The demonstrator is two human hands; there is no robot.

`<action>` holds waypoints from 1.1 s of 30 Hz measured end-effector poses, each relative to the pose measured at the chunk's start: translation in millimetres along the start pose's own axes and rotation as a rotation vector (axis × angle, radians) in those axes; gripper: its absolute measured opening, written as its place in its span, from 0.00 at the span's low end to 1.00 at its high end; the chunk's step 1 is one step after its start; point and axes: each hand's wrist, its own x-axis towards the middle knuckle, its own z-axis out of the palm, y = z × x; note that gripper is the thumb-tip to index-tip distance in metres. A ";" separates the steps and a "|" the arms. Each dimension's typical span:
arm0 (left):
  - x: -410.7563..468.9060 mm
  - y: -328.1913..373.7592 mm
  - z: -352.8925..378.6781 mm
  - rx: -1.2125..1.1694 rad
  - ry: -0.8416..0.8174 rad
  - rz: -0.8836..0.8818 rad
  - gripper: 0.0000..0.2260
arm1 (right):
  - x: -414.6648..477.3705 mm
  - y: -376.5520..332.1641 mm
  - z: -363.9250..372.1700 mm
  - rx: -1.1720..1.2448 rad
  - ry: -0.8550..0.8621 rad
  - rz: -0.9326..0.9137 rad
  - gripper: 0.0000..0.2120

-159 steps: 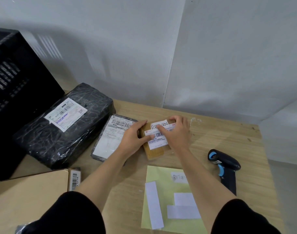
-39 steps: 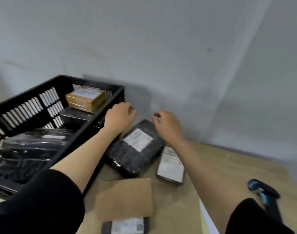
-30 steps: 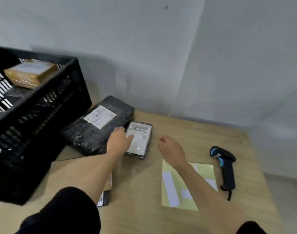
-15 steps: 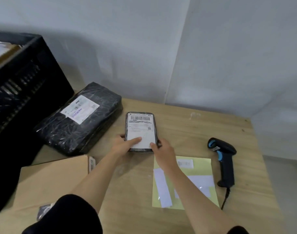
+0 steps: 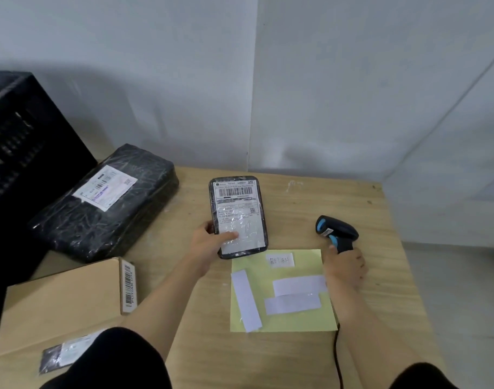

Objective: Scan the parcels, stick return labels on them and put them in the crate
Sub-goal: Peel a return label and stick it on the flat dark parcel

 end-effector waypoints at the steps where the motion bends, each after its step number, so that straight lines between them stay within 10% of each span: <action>1: -1.6 1.6 -2.3 -0.003 -0.001 0.004 0.25 | 2.4 1.3 -0.5 -0.030 -0.015 -0.033 0.28; 19: -11.2 6.2 -23.7 -0.235 -0.010 -0.024 0.17 | -45.7 -57.6 -38.7 0.552 -1.027 -0.188 0.15; 33: -20.8 1.5 -51.2 -0.203 -0.040 -0.025 0.23 | -115.6 -74.0 -15.7 0.391 -0.743 -0.608 0.04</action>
